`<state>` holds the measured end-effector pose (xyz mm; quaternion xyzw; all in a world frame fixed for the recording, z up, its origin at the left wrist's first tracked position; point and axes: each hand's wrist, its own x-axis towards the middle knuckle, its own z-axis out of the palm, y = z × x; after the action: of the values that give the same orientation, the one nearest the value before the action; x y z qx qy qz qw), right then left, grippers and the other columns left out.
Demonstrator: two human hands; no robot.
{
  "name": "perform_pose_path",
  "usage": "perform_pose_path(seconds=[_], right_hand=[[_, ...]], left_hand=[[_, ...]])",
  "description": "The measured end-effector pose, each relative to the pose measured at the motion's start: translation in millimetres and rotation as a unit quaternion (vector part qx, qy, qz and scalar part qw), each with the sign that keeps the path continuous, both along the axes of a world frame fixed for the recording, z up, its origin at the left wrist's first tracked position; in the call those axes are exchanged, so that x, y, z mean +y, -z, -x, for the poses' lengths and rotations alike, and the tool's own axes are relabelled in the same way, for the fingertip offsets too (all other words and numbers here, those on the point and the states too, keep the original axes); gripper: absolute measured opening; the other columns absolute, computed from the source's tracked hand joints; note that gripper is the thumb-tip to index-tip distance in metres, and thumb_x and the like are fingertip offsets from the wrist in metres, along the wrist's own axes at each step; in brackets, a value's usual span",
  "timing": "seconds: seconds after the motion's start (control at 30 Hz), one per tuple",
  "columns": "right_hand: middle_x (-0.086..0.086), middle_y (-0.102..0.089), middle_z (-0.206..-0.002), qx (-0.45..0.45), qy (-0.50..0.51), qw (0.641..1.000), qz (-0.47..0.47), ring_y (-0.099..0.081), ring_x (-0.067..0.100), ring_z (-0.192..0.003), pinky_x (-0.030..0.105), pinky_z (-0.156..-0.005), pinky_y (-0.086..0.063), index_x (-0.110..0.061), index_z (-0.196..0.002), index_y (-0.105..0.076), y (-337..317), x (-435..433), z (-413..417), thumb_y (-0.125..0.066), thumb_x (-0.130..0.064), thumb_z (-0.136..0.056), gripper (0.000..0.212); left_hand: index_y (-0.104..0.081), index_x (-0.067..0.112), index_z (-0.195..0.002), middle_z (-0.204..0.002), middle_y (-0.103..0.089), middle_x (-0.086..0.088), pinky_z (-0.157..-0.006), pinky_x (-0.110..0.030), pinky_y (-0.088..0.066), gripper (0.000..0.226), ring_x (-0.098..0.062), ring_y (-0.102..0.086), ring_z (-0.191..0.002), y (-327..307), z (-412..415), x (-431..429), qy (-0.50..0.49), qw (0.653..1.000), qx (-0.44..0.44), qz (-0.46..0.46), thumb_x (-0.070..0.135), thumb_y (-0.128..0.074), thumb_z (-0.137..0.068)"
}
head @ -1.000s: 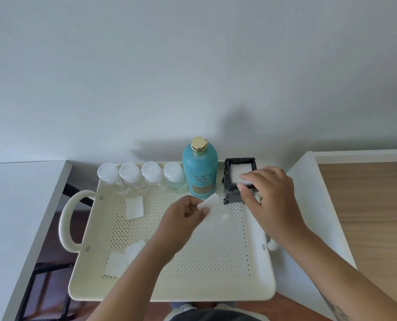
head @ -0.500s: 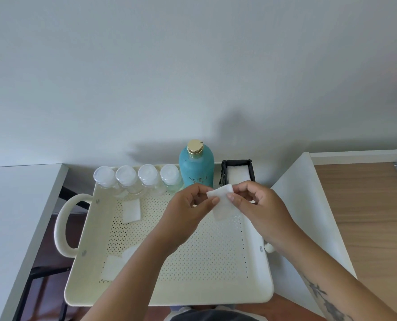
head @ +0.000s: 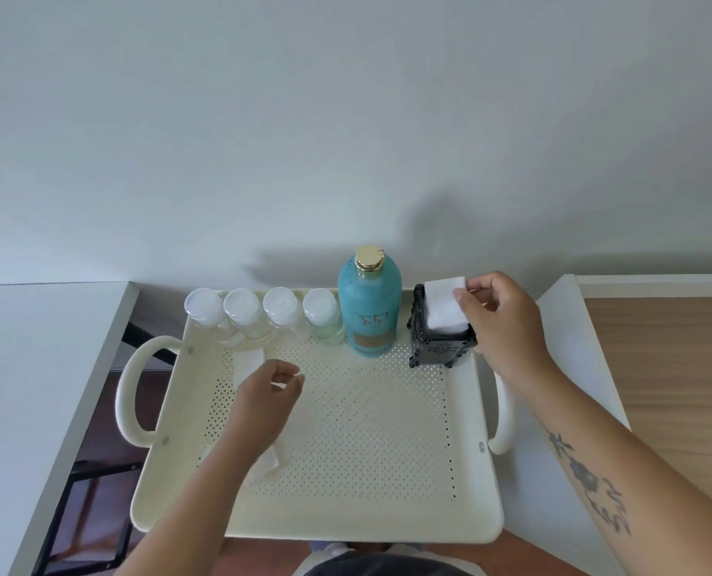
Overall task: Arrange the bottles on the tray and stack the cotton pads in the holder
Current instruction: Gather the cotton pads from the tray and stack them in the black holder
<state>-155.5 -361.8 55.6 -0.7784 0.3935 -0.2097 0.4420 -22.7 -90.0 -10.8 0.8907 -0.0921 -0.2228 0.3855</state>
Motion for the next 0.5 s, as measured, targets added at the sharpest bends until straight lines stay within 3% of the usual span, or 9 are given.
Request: perform_pose_path(seconds=[0.17, 0.27, 0.37, 0.5], right_hand=[[-0.003, -0.057, -0.09, 0.04, -0.037, 0.991, 0.123, -0.049, 0.021, -0.088, 0.028, -0.065, -0.037, -0.013, -0.092, -0.054, 9.8, 5.2, -5.3, -0.067, -0.021, -0.086, 0.016], [0.005, -0.05, -0.103, 0.048, -0.049, 0.978, 0.199, -0.044, 0.024, -0.1, 0.026, -0.075, -0.035, -0.011, -0.099, -0.058, 10.7, 11.1, -4.6, -0.066, -0.017, -0.087, 0.015], [0.003, -0.057, -0.102, 0.031, -0.089, 0.958, 0.27, -0.047, 0.024, -0.1, 0.03, -0.077, -0.04, -0.013, -0.096, -0.063, 9.9, 15.7, 0.8, -0.06, -0.017, -0.09, 0.008], [0.005, -0.069, -0.105, 0.042, -0.153, 0.927, 0.339, -0.058, 0.027, -0.112, 0.043, -0.092, -0.047, -0.009, -0.099, -0.069, 18.8, 22.9, 12.2, -0.055, -0.02, -0.093, 0.018]], left_hand=[[-0.065, 0.021, -0.096, -0.091, -0.066, 0.006, -0.066, -0.021, -0.042, 0.009, -0.014, -0.061, -0.08, 18.8, -18.2, 21.3, -0.019, 0.998, -0.053, -0.037, 0.024, -0.066, -0.088], [-0.062, 0.015, -0.11, -0.112, -0.062, -0.002, -0.086, -0.031, -0.043, 0.024, -0.025, -0.055, -0.104, 30.0, -16.9, 30.9, -0.019, 0.992, -0.091, -0.083, 0.022, -0.065, -0.088], [-0.056, 0.013, -0.125, -0.13, -0.054, -0.004, -0.095, -0.038, -0.037, 0.039, -0.03, -0.042, -0.119, 35.8, -12.8, 35.5, -0.024, 0.982, -0.128, -0.135, 0.024, -0.063, -0.088], [-0.043, 0.015, -0.141, -0.151, -0.039, -0.002, -0.108, -0.047, -0.035, 0.053, -0.029, -0.029, -0.135, 38.2, -16.4, 36.3, -0.009, 0.976, -0.119, -0.185, 0.031, -0.055, -0.091]])
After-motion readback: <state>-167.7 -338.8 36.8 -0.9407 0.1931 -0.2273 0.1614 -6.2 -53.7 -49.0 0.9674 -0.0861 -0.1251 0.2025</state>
